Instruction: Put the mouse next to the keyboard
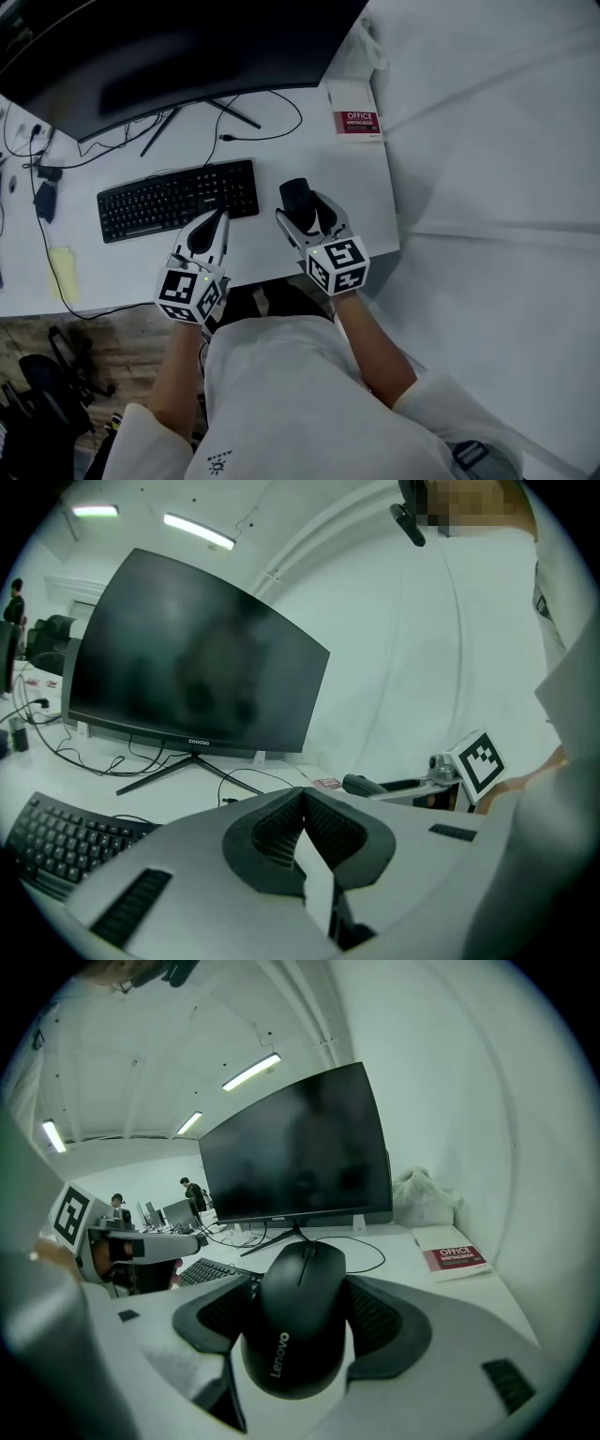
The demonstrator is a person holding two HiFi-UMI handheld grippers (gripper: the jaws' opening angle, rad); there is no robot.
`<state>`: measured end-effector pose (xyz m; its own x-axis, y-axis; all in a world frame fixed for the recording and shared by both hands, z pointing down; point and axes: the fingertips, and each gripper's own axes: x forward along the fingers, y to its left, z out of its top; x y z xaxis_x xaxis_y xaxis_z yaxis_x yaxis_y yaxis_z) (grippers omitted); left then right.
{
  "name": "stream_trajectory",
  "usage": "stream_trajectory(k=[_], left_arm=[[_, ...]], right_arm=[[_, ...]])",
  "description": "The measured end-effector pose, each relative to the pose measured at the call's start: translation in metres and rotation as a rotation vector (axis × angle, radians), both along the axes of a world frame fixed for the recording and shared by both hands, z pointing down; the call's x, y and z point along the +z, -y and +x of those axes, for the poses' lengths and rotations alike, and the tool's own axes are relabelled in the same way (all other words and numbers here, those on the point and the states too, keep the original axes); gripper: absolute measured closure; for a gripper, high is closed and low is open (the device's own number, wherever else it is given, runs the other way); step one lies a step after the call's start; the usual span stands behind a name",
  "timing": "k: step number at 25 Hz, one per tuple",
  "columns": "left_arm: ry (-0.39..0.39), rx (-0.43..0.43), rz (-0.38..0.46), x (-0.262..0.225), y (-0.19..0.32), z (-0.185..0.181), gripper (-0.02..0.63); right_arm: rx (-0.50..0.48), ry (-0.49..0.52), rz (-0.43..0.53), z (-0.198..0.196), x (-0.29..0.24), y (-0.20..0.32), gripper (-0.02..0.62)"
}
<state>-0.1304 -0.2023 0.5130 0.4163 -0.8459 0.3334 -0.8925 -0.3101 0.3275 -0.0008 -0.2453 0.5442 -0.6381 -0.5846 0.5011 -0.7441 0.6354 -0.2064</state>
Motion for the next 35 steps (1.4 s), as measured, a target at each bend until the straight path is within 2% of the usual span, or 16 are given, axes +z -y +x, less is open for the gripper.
stream_trajectory(k=[35], left_arm=[[0.022,-0.009,-0.078,0.054,0.006,-0.002,0.595]], right_arm=[[0.031,-0.06,-0.097,0.0,0.091,0.024,0.27]])
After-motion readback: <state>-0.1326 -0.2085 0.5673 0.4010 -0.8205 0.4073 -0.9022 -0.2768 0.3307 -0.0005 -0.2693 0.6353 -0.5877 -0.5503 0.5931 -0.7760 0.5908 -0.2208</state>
